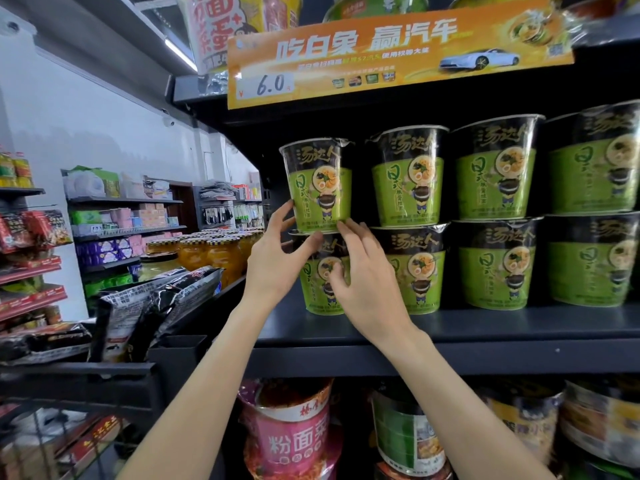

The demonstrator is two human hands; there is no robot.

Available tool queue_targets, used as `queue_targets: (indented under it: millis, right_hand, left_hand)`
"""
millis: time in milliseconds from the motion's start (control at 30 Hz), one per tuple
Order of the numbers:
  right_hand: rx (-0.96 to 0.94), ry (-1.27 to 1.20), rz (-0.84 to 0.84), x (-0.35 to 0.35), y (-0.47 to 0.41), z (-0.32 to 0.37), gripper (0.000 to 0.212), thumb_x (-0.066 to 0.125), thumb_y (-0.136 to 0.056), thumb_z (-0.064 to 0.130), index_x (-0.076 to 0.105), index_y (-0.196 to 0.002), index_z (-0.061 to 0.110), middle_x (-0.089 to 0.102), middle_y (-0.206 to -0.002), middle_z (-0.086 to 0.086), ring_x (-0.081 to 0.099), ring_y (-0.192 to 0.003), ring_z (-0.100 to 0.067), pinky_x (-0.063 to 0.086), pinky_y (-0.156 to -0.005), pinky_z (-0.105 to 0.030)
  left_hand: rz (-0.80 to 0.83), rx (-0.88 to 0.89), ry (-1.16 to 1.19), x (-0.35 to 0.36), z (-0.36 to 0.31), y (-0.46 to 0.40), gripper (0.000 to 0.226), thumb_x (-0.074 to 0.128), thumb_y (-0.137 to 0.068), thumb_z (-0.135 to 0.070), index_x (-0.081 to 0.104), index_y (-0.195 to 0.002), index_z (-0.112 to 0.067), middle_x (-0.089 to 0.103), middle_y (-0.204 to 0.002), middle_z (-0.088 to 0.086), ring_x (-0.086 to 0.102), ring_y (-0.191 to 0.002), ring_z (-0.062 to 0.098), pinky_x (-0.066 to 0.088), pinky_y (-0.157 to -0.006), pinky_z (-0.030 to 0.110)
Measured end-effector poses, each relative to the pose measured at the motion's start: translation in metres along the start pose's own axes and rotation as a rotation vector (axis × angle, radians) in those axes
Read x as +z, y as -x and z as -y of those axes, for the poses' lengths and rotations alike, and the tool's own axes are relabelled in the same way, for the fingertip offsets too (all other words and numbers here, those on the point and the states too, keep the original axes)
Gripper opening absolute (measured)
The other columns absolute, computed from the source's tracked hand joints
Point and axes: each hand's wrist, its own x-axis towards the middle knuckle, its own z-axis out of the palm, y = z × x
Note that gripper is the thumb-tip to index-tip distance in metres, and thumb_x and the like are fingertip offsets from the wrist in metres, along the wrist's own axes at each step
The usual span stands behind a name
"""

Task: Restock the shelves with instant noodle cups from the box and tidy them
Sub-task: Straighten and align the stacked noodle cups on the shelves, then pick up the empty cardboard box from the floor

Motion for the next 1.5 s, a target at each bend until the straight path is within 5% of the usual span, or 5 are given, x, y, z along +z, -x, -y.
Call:
queue_targets:
  millis: [400, 733, 967, 1100, 1500]
  right_hand:
    - [0.023, 0.046, 0.012, 0.000, 0.001, 0.009, 0.052, 0.044, -0.097, 0.013, 0.030, -0.147, 0.008, 0.026, -0.154, -0.007, 0.013, -0.146, -0.020, 0.017, -0.113, -0.026]
    - [-0.032, 0.001, -0.131, 0.000, 0.010, 0.004, 0.053, 0.053, -0.089, 0.003, 0.040, -0.141, 0.007, 0.038, -0.147, -0.008, 0.031, -0.138, -0.019, 0.024, -0.108, -0.018]
    - [-0.157, 0.114, -0.415, -0.054, 0.044, -0.009, 0.033, 0.052, -0.091, 0.013, 0.058, -0.122, 0.006, 0.063, -0.116, -0.005, 0.056, -0.110, -0.019, 0.045, -0.095, -0.030]
    - [-0.214, 0.156, -0.484, -0.109, 0.098, -0.038, 0.023, 0.054, -0.091, 0.007, 0.064, -0.112, 0.004, 0.066, -0.106, -0.007, 0.059, -0.103, -0.022, 0.046, -0.091, -0.033]
    - [0.419, 0.274, -0.097, -0.316, 0.434, -0.120, 0.020, 0.054, -0.091, 0.008, 0.063, -0.109, 0.005, 0.067, -0.104, -0.006, 0.062, -0.096, -0.018, 0.048, -0.088, -0.026]
  left_hand:
    - [0.047, 0.053, 0.062, -0.005, 0.007, -0.001, 0.065, 0.062, -0.081, -0.049, 0.036, -0.139, -0.038, 0.054, -0.117, -0.017, 0.063, -0.103, 0.013, 0.050, -0.094, 0.042]
    - [-0.006, 0.037, 0.029, -0.003, 0.012, 0.012, 0.061, 0.060, -0.088, -0.040, 0.035, -0.142, -0.027, 0.044, -0.140, -0.003, 0.050, -0.118, 0.010, 0.042, -0.088, 0.013]
    - [-0.217, 0.446, 0.028, 0.016, -0.035, 0.072, 0.030, 0.052, -0.091, -0.024, 0.056, -0.120, -0.015, 0.059, -0.105, -0.006, 0.058, -0.098, 0.017, 0.050, -0.082, 0.041]
    - [-0.245, 0.590, 0.103, 0.066, -0.076, 0.120, 0.026, 0.050, -0.091, -0.016, 0.060, -0.112, -0.005, 0.062, -0.092, 0.000, 0.060, -0.082, 0.018, 0.051, -0.075, 0.032]
    - [0.869, 0.284, 0.080, 0.268, -0.159, 0.399, 0.029, 0.049, -0.089, -0.041, 0.058, -0.115, -0.032, 0.065, -0.098, -0.019, 0.058, -0.095, 0.005, 0.045, -0.071, 0.022]
